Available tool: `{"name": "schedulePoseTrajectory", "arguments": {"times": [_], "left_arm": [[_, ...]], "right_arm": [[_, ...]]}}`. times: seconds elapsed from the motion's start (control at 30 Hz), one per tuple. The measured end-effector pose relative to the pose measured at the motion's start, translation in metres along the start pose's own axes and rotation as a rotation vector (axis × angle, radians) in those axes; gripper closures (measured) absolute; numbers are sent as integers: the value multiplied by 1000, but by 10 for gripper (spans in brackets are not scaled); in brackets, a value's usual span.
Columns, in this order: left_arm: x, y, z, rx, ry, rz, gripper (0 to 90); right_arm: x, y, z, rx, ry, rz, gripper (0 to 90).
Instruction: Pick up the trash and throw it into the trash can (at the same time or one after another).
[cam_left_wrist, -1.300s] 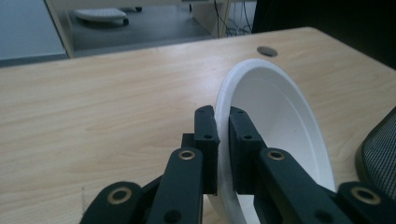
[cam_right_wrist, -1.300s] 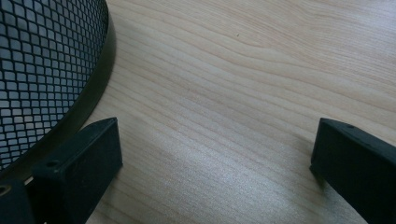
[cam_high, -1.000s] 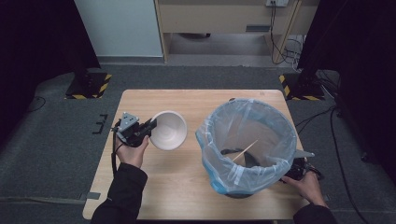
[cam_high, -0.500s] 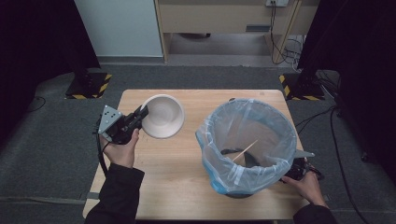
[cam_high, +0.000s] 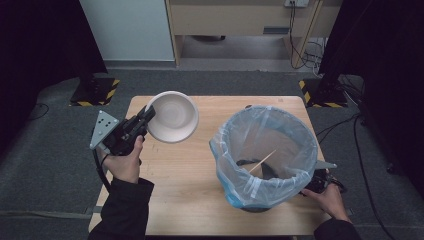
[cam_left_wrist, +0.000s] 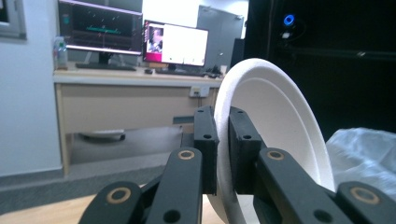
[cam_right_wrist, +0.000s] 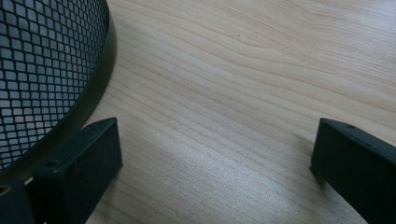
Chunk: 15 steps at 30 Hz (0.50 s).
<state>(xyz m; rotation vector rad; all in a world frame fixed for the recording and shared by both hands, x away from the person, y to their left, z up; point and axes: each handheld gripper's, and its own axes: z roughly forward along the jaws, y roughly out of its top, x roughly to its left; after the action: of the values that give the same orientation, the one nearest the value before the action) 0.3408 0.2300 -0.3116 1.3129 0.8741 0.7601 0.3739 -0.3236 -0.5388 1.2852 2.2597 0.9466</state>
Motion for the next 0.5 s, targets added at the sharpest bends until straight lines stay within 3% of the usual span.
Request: {"name": "schedulePoseTrajectory", "arguments": {"times": [0.5], "left_arm": [[-28,28,4,-95,-74,0,832]], "right_arm": [[0,0,0,0,0,0,21]]}}
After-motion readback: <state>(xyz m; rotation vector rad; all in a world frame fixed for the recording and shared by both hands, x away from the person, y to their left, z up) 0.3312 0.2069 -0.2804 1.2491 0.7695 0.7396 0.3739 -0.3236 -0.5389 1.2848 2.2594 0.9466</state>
